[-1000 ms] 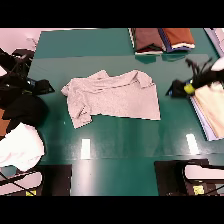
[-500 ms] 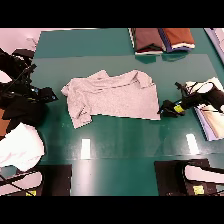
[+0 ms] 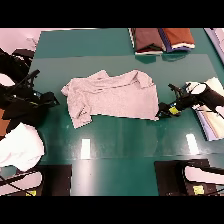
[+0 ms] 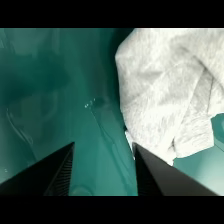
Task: Fold the shirts.
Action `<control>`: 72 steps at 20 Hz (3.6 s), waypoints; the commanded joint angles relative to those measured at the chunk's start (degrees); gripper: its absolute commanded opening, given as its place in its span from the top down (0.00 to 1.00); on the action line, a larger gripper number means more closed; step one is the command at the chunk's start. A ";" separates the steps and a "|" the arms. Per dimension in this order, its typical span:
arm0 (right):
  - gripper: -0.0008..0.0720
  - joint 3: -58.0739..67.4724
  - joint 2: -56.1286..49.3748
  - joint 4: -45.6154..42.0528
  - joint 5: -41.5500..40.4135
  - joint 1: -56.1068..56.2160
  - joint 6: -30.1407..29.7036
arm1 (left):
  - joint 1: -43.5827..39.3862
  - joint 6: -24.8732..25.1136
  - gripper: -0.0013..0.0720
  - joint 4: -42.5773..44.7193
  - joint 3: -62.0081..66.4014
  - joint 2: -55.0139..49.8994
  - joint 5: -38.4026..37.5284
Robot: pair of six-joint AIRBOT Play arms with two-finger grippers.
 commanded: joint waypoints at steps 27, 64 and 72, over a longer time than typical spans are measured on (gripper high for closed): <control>0.97 34.29 12.96 -11.06 6.16 5.51 -0.70 | -1.55 -0.94 0.95 -2.16 16.57 19.71 12.61; 0.97 51.80 -18.27 -20.33 8.74 1.09 4.63 | -7.30 4.55 0.95 2.51 31.47 -16.06 10.54; 0.97 50.10 -14.64 -20.59 15.80 0.44 1.62 | -7.30 6.49 0.95 3.72 25.73 -16.06 -3.67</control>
